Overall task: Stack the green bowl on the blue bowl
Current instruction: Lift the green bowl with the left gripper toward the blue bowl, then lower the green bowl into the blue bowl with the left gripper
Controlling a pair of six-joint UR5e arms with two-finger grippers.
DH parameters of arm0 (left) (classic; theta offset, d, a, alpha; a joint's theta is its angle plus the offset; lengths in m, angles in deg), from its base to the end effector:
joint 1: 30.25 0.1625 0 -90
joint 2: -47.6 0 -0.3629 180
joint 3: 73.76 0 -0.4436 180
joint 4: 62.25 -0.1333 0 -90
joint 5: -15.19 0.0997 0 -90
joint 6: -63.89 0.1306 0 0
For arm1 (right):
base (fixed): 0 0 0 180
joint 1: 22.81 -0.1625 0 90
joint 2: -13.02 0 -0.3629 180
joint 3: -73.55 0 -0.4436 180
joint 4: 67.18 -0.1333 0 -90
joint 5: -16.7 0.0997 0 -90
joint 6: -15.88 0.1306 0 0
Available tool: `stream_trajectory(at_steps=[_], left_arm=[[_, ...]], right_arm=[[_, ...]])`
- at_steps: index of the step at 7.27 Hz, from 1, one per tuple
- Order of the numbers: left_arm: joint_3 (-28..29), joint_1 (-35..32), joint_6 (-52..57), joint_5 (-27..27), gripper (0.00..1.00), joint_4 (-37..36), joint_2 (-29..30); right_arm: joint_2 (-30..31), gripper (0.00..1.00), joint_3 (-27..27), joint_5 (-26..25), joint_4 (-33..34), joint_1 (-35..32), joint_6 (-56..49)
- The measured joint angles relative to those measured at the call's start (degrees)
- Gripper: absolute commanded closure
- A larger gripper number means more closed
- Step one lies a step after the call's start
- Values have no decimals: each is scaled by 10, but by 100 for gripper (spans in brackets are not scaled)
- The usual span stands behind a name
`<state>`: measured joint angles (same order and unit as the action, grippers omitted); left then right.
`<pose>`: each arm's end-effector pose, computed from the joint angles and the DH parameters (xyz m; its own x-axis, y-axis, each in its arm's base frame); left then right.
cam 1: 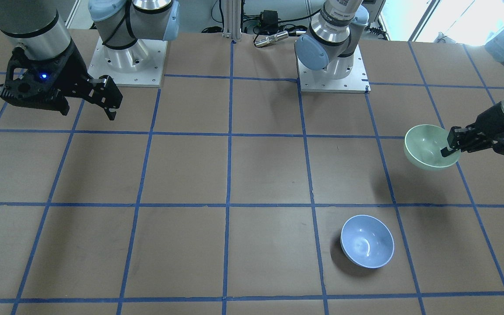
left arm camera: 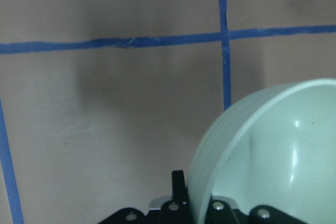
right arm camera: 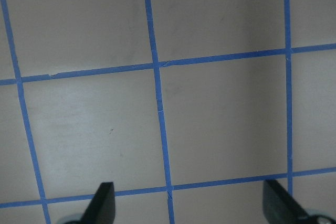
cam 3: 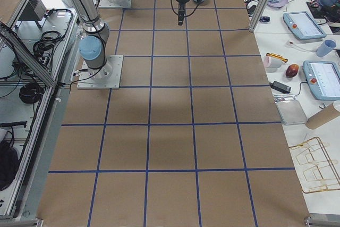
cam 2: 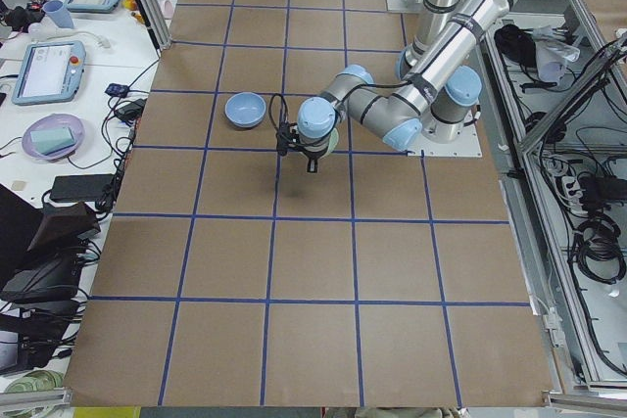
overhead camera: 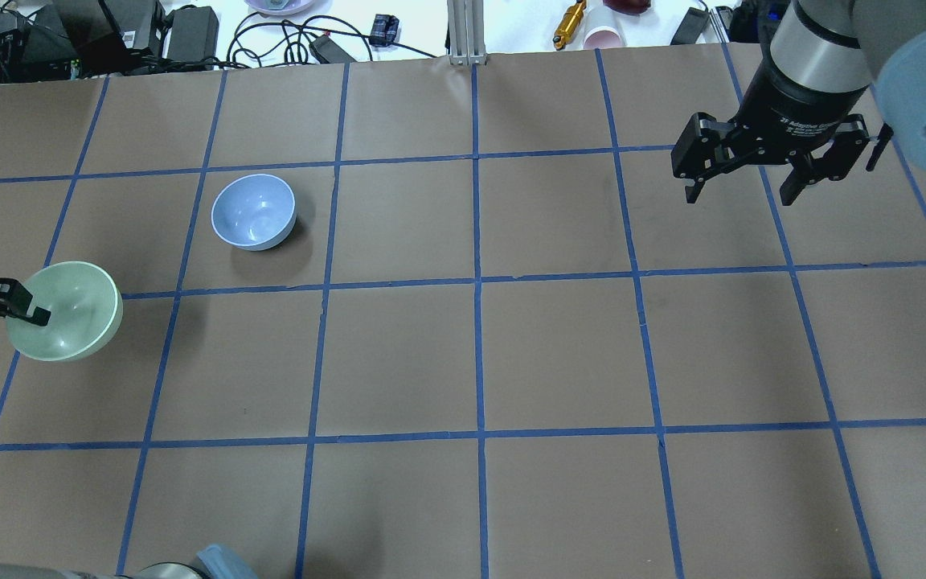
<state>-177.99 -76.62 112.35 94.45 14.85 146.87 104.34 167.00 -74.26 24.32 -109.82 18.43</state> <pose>0.2583 -0.4994 0.1993 -0.9635 0.0665 0.2592 0.0648 0.9978 -0.0151 0.1031 -0.5393 0.3771 -0.9952 0.0963 0.0172 0.0965 0.9953 0.0102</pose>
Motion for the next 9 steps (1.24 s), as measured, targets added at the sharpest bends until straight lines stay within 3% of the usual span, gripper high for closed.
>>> stream_trajectory(at_steps=[5,9], left_arm=[[78,-95,-155,-67,99,21,47],[119,-168,-243,-97,99,-14,103]], right_arm=[[0,0,0,0,0,0,0],[0,0,0,0,0,0,0]])
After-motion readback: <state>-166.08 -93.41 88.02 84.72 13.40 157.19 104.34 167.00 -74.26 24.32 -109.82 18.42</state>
